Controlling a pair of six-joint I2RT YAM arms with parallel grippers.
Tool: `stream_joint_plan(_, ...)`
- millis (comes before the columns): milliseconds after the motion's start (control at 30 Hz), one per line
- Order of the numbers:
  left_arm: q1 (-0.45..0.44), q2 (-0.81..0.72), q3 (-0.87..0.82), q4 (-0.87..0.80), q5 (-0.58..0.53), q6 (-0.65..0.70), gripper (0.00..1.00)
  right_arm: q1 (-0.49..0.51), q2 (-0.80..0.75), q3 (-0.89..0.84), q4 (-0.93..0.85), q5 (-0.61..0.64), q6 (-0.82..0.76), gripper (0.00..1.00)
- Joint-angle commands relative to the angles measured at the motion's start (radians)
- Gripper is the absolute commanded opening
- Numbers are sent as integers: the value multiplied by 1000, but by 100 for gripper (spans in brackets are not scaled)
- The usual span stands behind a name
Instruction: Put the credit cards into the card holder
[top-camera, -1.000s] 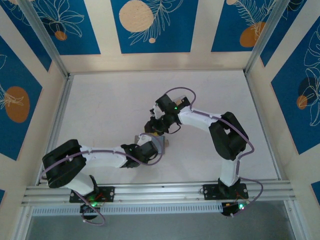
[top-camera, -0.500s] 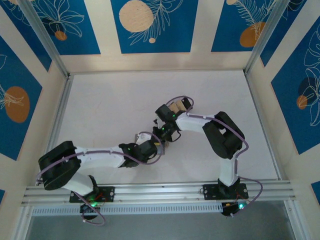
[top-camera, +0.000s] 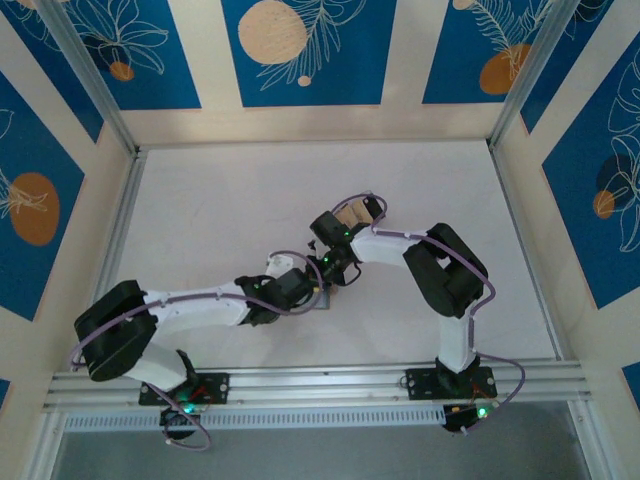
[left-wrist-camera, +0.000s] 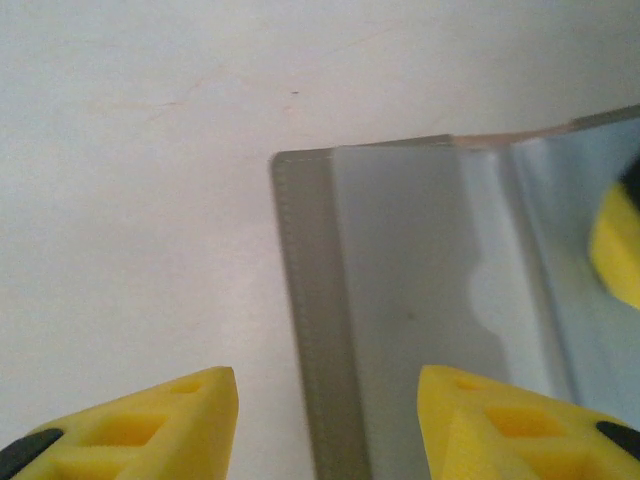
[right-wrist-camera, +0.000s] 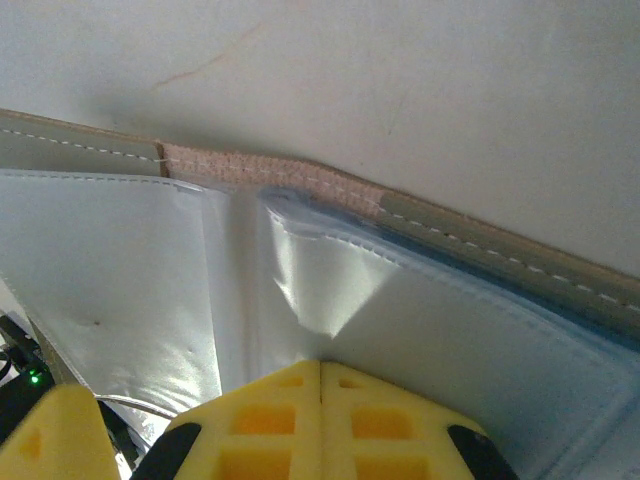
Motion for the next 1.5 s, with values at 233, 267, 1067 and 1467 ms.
stream_joint_plan(233,129,-19,-79,23,119,24,48,29,17,20,-61,51,-19,0)
stream_joint_plan(267,132,-17,-83,26,125,26,47,29,16,20,-55,42,-20,0)
stream_joint_plan(1067,197,-170,9,27,396,122,33,25,-78,98,-174,120,-105,0)
stream_joint_plan(1467,233,49,53,136,553,108,25,68,-91,65,-183,131,-84,0)
